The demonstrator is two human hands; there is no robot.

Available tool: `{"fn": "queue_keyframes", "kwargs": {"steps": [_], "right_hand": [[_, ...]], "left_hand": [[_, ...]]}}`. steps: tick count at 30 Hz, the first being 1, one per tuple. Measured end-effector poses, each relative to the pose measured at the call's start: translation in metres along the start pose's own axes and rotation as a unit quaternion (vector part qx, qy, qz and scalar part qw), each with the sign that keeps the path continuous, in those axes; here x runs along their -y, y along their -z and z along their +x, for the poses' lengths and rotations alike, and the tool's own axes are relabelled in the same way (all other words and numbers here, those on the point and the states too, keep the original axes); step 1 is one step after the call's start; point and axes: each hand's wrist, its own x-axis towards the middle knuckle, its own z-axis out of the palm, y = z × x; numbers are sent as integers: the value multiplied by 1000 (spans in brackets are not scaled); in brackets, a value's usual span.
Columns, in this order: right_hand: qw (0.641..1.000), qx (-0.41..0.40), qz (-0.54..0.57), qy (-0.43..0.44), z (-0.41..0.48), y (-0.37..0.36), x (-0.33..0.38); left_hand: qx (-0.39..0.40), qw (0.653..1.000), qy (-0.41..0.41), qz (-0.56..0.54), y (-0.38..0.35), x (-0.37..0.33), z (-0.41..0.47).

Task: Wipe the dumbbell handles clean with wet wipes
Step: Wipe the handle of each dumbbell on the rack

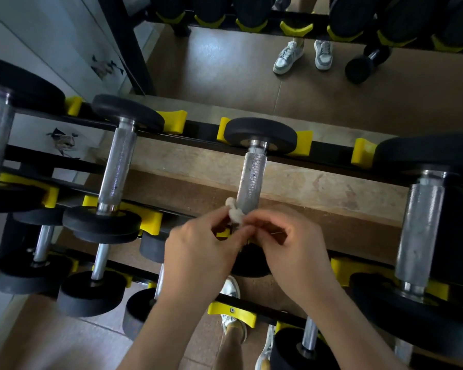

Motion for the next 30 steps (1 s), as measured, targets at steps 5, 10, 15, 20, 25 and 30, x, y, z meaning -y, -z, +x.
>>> {"fn": "queue_keyframes", "kwargs": {"steps": [5, 10, 15, 20, 25, 30], "right_hand": [[998, -4, 44, -48, 2, 0, 2], [991, -67, 69, -93, 7, 1, -2], [986, -66, 113, -106, 14, 6, -2], [984, -51, 130, -110, 15, 8, 0], [985, -44, 135, -101, 19, 6, 1], [979, -25, 177, -103, 19, 10, 6]], "left_hand": [[-48, 993, -59, 86, -7, -9, 21], [-76, 991, 10, -108, -17, -35, 71], [-42, 999, -1, 17, -6, -29, 44], [-104, 993, -35, -45, -15, -32, 42], [-180, 979, -78, -63, -28, -37, 80], [-103, 961, -225, 124, -18, -16, 43]]}}
